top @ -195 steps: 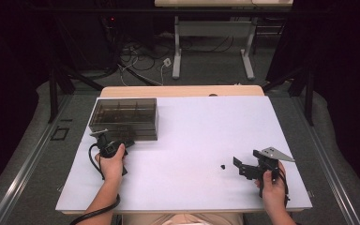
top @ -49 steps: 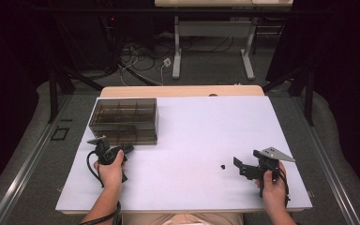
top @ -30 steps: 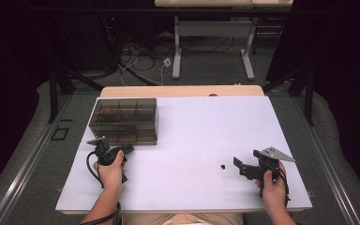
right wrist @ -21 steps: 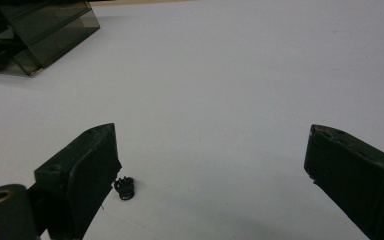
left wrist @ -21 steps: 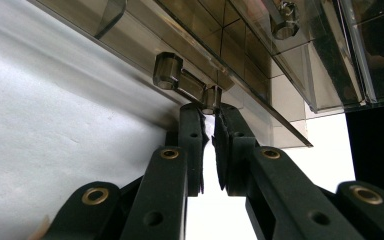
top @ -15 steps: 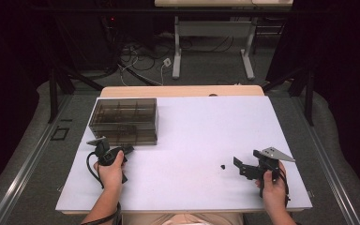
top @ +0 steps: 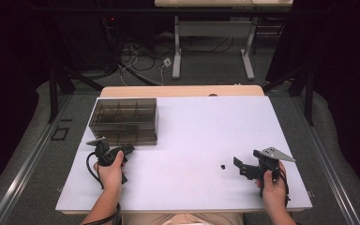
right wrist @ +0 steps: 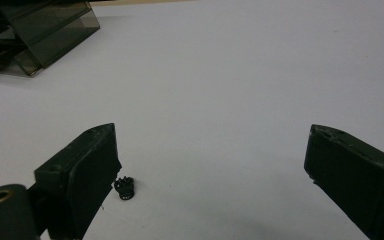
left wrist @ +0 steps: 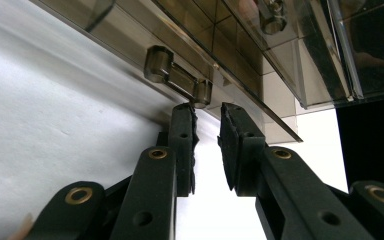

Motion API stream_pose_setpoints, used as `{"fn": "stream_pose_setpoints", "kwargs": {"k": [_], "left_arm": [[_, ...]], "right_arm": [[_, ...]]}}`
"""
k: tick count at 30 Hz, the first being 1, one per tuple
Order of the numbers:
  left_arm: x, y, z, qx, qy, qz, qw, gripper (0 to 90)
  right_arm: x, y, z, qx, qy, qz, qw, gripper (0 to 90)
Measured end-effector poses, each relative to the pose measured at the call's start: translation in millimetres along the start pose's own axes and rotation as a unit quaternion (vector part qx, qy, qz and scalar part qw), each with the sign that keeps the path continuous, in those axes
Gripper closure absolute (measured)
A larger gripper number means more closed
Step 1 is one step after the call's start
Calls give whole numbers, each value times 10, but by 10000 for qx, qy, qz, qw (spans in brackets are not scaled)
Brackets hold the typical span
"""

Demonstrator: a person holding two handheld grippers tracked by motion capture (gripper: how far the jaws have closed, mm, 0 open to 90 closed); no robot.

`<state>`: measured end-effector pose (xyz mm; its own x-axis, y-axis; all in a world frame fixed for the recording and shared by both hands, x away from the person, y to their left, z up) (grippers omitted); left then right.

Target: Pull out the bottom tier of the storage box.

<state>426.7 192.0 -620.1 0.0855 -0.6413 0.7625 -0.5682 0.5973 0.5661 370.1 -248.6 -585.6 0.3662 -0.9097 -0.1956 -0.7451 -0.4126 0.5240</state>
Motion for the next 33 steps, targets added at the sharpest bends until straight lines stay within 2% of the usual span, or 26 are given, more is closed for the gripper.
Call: {"fn": "stream_pose_setpoints", "kwargs": {"k": [4,12,13,15,17,23,24,25,27,31,33], "left_arm": [[23,12,21,-95,-74,40,9999,753],[90,3,41,-22,-133,149,9998,718],[100,15,54,-112,-144,174,9997,716],[123,6,54,-42,-162,197,9997,713],[142,20,76,-160,-182,223,9995,711],[188,3,95,-140,-240,274,9992,688],[192,9,102,-204,-284,298,9989,685],[199,-3,99,-126,-248,276,9992,679],[201,10,112,-222,-294,281,9989,670],[218,-2,103,-90,-338,287,9990,654],[225,7,114,-145,-367,295,9988,645]], "right_arm": [[2,-2,0,2,23,2,10000,69],[9,-2,4,-28,24,15,10000,69],[9,-2,4,-33,29,7,10000,69],[9,-5,2,-13,28,15,10000,69],[8,-6,3,-20,25,12,10000,69],[8,-1,8,-50,16,6,10000,69],[9,-1,8,-51,22,8,10000,69],[9,-1,8,-50,21,8,10000,69],[10,-1,8,-51,15,14,10000,69],[10,-1,9,-54,20,13,10000,69],[7,-2,11,-60,-2,6,10000,69]]}}
Point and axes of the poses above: each handheld gripper's, and its own axes: y roughly backward along the jaws, z roughly out of its underside, x roughly to its right, the point moved 8 cm from there along -y, roughly forward along the jaws, and after that the axes turned 6 degrees about -x, right-handed, at the moved point
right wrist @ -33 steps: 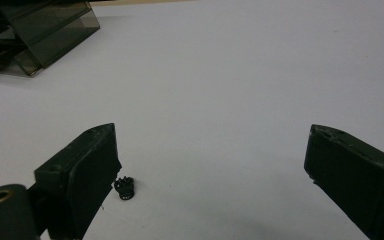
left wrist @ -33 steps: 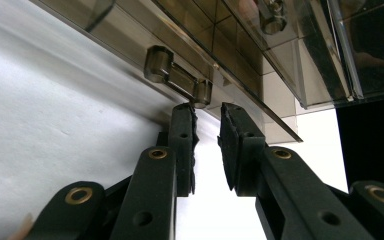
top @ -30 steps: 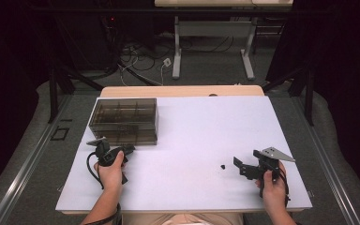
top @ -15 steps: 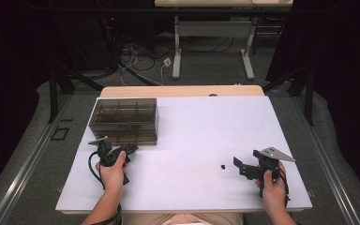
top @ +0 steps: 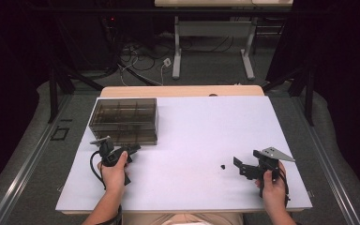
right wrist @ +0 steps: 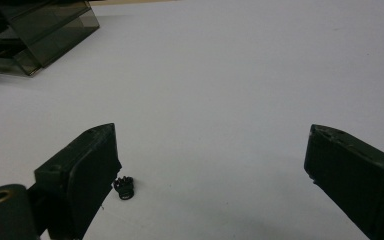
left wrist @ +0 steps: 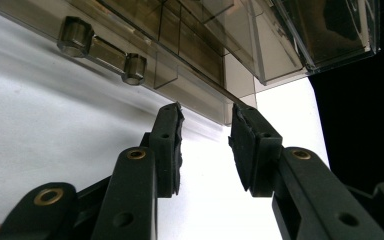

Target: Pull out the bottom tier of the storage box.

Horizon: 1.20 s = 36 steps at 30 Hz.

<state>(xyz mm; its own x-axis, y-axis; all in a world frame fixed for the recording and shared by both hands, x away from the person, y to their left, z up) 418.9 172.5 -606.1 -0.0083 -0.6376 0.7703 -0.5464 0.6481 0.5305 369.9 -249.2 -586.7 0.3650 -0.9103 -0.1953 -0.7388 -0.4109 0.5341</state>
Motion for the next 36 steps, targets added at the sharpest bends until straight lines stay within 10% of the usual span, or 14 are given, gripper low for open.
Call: {"fn": "stream_pose_setpoints", "kwargs": {"k": [36], "left_arm": [[130,-29,26,11,-708,-360,9968,378]], "right_arm": [[6,12,-8,20,22,-6,10000,74]]}}
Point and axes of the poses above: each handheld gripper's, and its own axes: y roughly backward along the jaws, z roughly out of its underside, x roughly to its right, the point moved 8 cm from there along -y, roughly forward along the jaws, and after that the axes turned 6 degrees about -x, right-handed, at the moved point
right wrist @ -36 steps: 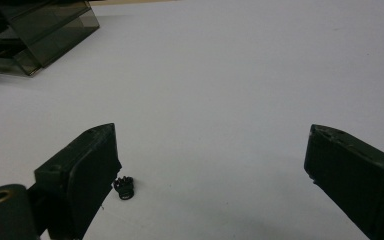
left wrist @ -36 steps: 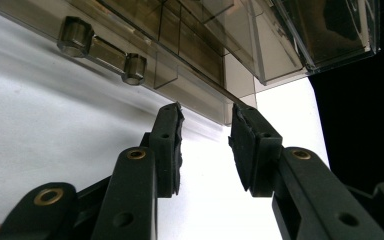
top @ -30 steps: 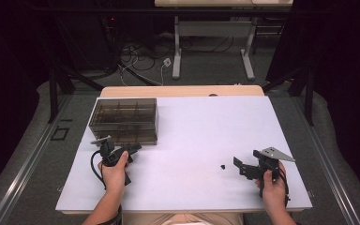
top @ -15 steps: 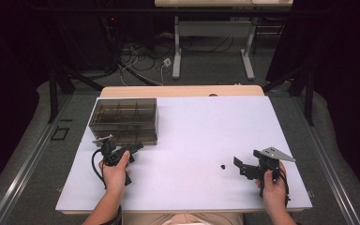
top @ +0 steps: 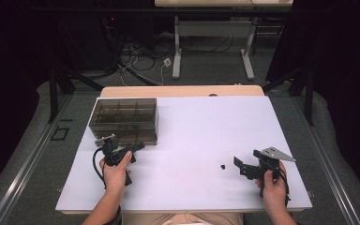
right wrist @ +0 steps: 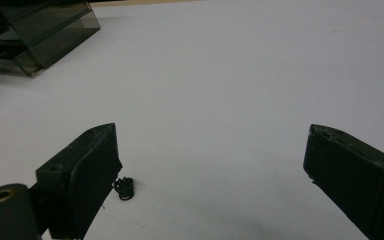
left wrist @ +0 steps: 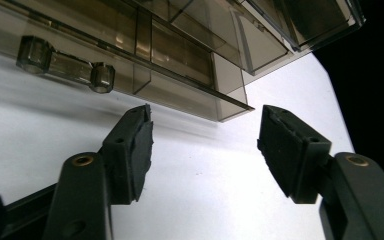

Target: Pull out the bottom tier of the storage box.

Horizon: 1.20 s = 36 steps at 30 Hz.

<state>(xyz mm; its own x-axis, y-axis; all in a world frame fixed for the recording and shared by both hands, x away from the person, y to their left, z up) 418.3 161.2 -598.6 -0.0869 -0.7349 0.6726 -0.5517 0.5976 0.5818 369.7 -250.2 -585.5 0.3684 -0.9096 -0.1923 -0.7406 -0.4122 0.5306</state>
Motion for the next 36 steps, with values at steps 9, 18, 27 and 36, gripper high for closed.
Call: {"fn": "stream_pose_setpoints", "kwargs": {"k": [9,18,27,36], "left_arm": [[57,-24,16,63,-539,-303,9981,334],[106,-46,12,132,-871,-304,9957,328],[157,-64,27,44,-997,-157,9949,345],[208,-39,14,17,-1099,-147,9938,306]], "right_arm": [[5,-1,1,-7,13,5,10000,74],[8,-6,-3,10,35,1,10000,74],[6,-6,-1,-1,36,-10,10000,74],[-5,-12,-4,29,-11,-25,10000,74]]}}
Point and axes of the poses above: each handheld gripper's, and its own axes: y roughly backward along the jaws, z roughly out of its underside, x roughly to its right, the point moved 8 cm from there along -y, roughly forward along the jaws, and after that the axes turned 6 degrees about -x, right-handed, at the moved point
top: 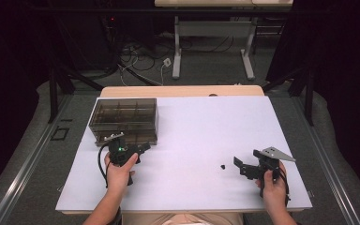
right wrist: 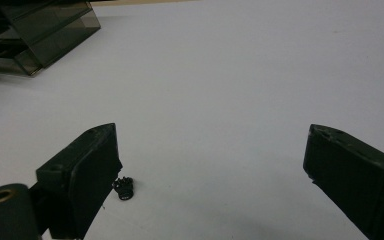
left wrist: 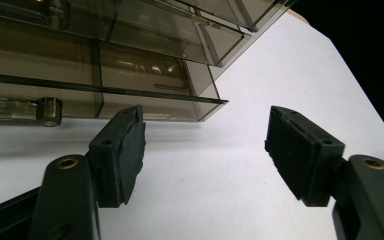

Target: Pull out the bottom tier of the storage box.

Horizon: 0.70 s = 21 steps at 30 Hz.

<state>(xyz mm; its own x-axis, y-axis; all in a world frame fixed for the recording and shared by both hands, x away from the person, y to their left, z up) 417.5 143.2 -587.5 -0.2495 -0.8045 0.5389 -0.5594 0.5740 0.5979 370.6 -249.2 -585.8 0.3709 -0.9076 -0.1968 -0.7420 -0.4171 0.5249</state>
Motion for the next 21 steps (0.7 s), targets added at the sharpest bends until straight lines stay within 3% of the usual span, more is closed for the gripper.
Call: {"fn": "stream_pose_setpoints", "kwargs": {"k": [7,10,12,17,18,21], "left_arm": [[2,41,-37,47,-121,-165,9998,215],[6,54,-52,73,-156,-199,9997,180],[8,57,-55,57,-163,-209,9996,162],[16,57,-48,-60,-216,-199,9996,113],[18,54,-49,-59,-234,-215,9995,98],[22,55,-46,-100,-287,-252,9992,58]], "right_arm": [[0,-8,-6,45,-8,11,10000,74],[12,6,7,-69,55,32,10000,74],[8,-10,-8,55,39,27,10000,74],[2,-10,-5,41,-4,25,10000,74],[5,6,9,-73,13,28,10000,74],[9,-11,-7,48,38,29,10000,74]]}}
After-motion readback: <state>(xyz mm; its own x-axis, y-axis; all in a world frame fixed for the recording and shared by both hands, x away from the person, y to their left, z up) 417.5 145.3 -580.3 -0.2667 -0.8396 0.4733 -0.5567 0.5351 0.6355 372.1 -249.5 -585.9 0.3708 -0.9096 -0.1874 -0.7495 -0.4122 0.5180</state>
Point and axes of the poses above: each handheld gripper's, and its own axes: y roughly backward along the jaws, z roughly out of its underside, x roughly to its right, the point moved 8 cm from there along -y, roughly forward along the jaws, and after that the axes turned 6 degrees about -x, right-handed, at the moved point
